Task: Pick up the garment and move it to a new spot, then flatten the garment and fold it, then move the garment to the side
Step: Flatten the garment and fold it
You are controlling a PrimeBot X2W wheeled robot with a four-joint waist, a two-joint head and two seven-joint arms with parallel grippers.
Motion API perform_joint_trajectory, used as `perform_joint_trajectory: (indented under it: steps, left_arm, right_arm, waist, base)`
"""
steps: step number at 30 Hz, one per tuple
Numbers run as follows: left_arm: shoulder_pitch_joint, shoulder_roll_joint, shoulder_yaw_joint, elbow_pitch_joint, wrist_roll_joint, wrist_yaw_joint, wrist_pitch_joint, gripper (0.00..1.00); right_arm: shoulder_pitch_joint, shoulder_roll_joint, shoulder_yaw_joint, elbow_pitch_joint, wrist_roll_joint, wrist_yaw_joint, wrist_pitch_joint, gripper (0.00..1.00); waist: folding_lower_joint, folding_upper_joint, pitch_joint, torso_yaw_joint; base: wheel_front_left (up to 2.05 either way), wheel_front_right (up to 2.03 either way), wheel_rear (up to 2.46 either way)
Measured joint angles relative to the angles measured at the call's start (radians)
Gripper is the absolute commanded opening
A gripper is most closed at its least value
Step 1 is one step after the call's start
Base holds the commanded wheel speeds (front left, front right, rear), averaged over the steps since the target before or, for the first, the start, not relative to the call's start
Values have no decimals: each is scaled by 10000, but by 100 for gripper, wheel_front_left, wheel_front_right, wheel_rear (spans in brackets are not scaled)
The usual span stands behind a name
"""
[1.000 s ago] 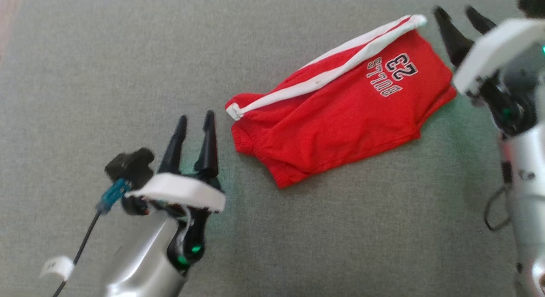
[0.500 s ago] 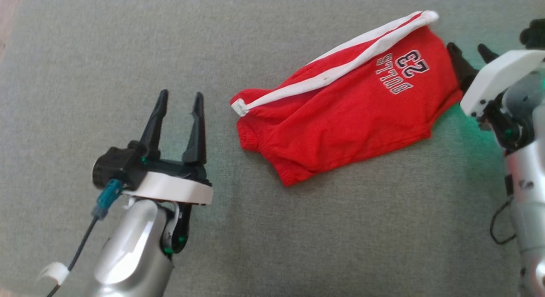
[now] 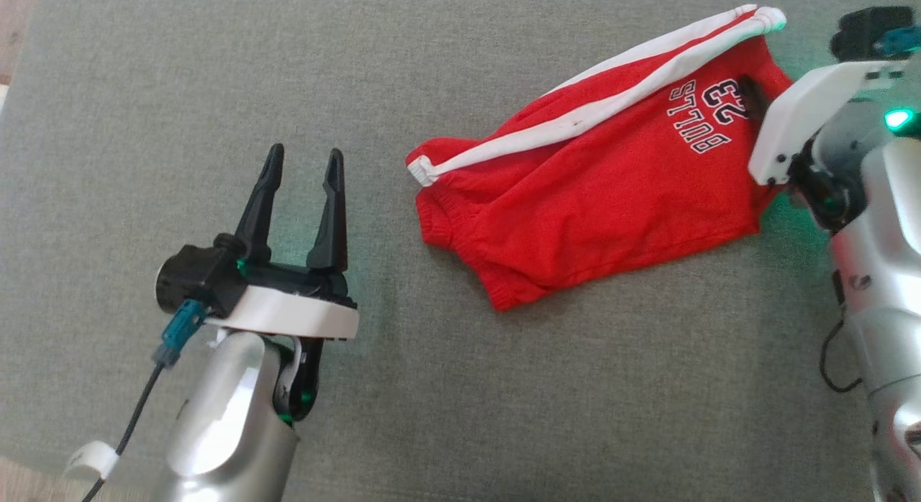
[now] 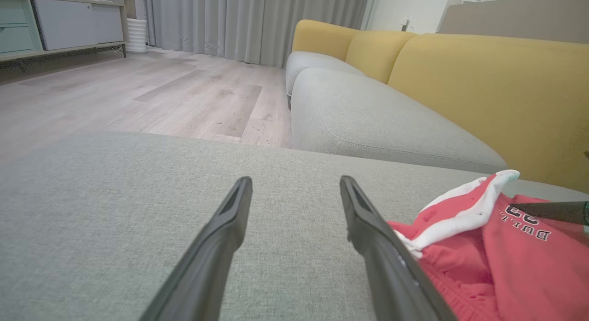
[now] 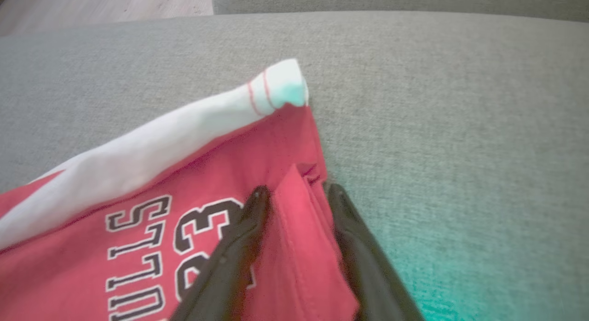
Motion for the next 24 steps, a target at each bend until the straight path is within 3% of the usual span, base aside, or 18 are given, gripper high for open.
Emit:
perform_joint_trajectory:
  steps: [1, 8, 15, 20, 24]
  left_arm:
    - [0, -23, 81, 19, 56, -4, 0, 100]
    - [25, -148, 485, 167, 347, -167, 0, 100]
    - [509, -140, 834, 297, 520, -257, 0, 100]
    - [918, -115, 828, 418, 525, -341, 0, 100]
    - [919, -73, 800, 479, 604, -345, 0, 100]
  right_arm:
    - [4, 8, 132, 19, 86, 0, 2, 0]
    - [186, 13, 430, 130, 491, 0, -324, 0]
    - [1110, -263, -802, -431, -144, 0, -748, 0]
    - [2148, -619, -2021, -1687, -1457, 0, -686, 0]
    - [2845, -520, -2738, -2938, -2357, 0, -253, 0]
  waist:
    - [0, 0, -27, -25]
    - [0, 0, -299, -275]
    - [-2, 0, -934, -629]
    - [-2, 0, -1378, -980]
    - [-2, 0, -1629, -1137]
  base:
    - [0, 0, 0]
    - [0, 0, 0]
    - [0, 0, 0]
    - [0, 0, 0]
    - [0, 0, 0]
